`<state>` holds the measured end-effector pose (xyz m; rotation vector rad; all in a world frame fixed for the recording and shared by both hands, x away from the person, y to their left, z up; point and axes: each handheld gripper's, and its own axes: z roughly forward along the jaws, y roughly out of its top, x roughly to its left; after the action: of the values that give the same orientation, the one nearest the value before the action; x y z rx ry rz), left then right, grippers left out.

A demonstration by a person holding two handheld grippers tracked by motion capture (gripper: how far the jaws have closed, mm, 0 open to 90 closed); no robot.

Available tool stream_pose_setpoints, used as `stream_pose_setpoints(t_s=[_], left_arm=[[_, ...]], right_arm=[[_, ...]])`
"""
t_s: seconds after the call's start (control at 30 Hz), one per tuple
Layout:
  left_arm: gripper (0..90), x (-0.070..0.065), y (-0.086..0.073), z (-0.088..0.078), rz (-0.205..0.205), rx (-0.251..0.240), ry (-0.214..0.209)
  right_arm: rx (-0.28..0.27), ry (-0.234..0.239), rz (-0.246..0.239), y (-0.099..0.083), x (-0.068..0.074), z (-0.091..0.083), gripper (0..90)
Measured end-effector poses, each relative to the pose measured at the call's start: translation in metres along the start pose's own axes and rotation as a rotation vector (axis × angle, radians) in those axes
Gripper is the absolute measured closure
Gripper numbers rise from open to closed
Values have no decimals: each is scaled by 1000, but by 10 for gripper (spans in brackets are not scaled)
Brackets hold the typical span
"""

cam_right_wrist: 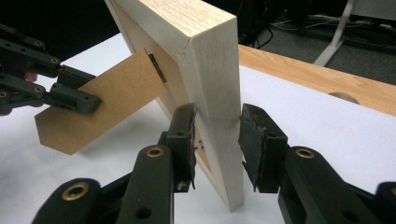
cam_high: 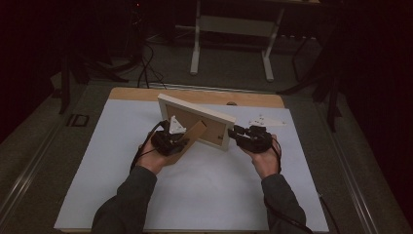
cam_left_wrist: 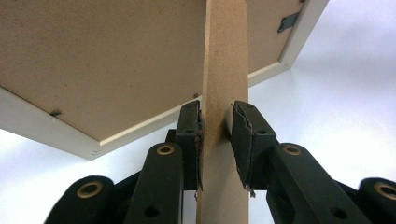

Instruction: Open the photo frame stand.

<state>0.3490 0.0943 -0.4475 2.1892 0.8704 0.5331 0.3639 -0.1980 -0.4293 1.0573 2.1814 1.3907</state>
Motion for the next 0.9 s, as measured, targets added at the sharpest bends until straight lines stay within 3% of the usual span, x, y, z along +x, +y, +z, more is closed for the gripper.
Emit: stream_pose_setpoints(t_s=[0.9], left_arm=[[745,-7,-12,-2,1,-3,2]], right_arm=[[8,9,-29,-5,11,-3,626]])
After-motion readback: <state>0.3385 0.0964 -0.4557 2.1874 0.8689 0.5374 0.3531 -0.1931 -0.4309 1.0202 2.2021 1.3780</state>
